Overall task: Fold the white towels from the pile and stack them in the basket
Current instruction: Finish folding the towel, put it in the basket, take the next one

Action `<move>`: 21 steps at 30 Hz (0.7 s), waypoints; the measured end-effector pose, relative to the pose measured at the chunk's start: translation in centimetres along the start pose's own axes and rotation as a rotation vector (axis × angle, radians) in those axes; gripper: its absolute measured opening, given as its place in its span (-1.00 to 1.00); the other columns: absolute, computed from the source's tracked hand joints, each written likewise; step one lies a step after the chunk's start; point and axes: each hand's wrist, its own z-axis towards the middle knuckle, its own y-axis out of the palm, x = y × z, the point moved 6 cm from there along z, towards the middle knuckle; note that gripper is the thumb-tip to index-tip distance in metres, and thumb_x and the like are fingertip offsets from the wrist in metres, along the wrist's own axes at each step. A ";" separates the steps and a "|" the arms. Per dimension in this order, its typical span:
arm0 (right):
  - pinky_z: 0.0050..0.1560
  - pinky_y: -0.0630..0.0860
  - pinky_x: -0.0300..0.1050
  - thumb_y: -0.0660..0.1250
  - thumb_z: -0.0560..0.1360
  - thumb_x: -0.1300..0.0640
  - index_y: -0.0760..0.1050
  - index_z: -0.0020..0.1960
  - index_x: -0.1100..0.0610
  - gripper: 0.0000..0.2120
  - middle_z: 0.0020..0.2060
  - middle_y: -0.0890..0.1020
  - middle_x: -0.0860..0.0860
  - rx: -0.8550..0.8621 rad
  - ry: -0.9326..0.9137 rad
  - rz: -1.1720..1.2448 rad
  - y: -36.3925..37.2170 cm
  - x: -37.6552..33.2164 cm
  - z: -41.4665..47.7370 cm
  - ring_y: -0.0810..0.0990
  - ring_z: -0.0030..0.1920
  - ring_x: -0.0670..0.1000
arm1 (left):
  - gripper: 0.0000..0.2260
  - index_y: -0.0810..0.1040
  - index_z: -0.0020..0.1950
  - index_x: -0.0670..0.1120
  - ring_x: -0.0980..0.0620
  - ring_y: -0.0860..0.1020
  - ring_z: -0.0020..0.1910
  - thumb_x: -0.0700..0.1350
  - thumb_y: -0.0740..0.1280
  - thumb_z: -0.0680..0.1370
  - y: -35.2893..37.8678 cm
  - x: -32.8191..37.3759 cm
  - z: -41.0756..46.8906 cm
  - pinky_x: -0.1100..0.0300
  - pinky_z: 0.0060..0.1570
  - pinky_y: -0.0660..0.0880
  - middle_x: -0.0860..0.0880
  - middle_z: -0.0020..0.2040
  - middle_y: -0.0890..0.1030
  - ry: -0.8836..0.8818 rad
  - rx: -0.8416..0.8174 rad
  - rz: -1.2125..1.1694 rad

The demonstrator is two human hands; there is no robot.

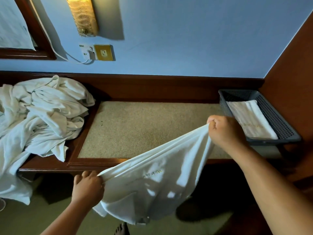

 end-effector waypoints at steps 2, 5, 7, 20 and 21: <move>-0.40 0.26 -0.13 0.03 0.33 0.13 0.52 -0.27 0.15 -0.71 -0.47 0.40 -0.04 -0.029 0.021 -0.021 1.2 0.6 0.2 0.38 -0.36 0.17 | -0.68 0.64 0.10 0.08 -0.01 0.42 0.24 0.20 0.27 0.49 0.1 -0.5 0.4 0.03 0.15 0.16 0.11 0.12 0.53 -0.003 -0.022 0.000; -0.33 0.35 -0.07 0.00 0.35 0.08 0.51 -0.25 0.18 -0.66 -0.40 0.45 0.07 -0.088 0.131 0.010 2.8 2.4 0.4 0.42 -0.29 0.21 | -0.76 0.67 -0.17 0.01 -0.08 0.49 0.03 0.12 0.42 0.29 1.1 -1.5 0.5 -0.01 0.01 0.25 0.04 -0.10 0.55 -0.019 -0.062 0.019; -0.27 0.34 -0.07 0.00 0.37 0.06 0.53 -0.22 0.18 -0.64 -0.33 0.46 0.11 -0.126 0.189 0.018 3.8 3.4 -0.1 0.41 -0.26 0.20 | -0.77 0.67 -0.19 -0.01 -0.09 0.49 -0.03 0.07 0.44 0.24 1.9 -2.4 -0.2 -0.01 -0.03 0.27 0.03 -0.14 0.56 -0.032 -0.054 0.034; -0.16 0.38 -0.09 0.13 0.54 0.20 0.52 -0.24 0.10 -0.74 -0.16 0.60 0.19 -0.253 0.367 0.010 8.6 6.8 -2.2 0.46 -0.19 0.17 | -0.59 0.62 0.06 -0.02 -0.18 0.63 -0.14 -0.12 0.54 0.23 5.2 -6.5 -1.9 -0.01 -0.14 0.36 -0.03 -0.16 0.63 -0.025 -0.028 -0.062; -0.16 0.39 -0.10 0.13 0.54 0.19 0.52 -0.25 0.09 -0.74 -0.20 0.55 0.15 -0.280 0.362 0.000 9.0 6.4 -2.4 0.47 -0.19 0.17 | -0.65 0.61 0.07 -0.01 -0.16 0.63 -0.08 -0.06 0.51 0.30 4.8 -5.9 -1.4 -0.01 -0.10 0.37 -0.01 -0.14 0.63 -0.012 -0.042 -0.067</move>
